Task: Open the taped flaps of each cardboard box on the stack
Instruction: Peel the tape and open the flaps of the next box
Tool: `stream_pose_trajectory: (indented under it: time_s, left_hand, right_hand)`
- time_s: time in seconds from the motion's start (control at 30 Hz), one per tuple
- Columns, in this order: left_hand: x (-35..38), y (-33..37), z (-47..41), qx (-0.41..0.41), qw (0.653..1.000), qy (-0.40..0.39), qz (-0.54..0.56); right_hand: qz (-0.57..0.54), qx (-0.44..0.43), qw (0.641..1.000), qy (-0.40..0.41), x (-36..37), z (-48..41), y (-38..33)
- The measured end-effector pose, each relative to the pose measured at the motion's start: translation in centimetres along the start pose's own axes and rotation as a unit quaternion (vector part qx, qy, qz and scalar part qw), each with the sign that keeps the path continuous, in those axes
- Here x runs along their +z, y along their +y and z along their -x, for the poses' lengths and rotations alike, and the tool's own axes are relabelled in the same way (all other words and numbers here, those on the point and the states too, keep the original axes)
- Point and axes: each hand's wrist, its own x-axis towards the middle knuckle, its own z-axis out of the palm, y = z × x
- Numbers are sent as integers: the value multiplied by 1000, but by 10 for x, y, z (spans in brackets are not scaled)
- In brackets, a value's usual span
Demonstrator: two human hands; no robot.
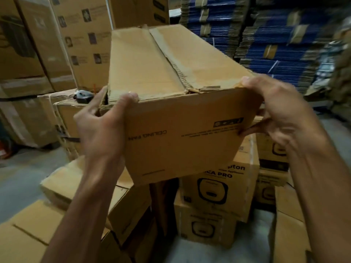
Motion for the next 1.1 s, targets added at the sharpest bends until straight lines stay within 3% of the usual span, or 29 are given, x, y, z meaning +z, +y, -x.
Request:
stream_pose_trajectory:
  time_s: [0.2,0.43,0.9,1.1]
  left_hand:
    - [20,-16,-11,-57,988,-134,59]
    - [44,-75,-13,-109,971,-203,71]
    - [119,-193,-14,-232,945,-230,14]
    - [162,-236,-33,-231,945,-230,-17]
  right_hand:
    - [4,12,993,119,6,13,25]
    - [49,26,971,231,6,18,58]
    - [46,135,957,253,-29,-60,150]
    - [49,145,959,239,-45,-122,189]
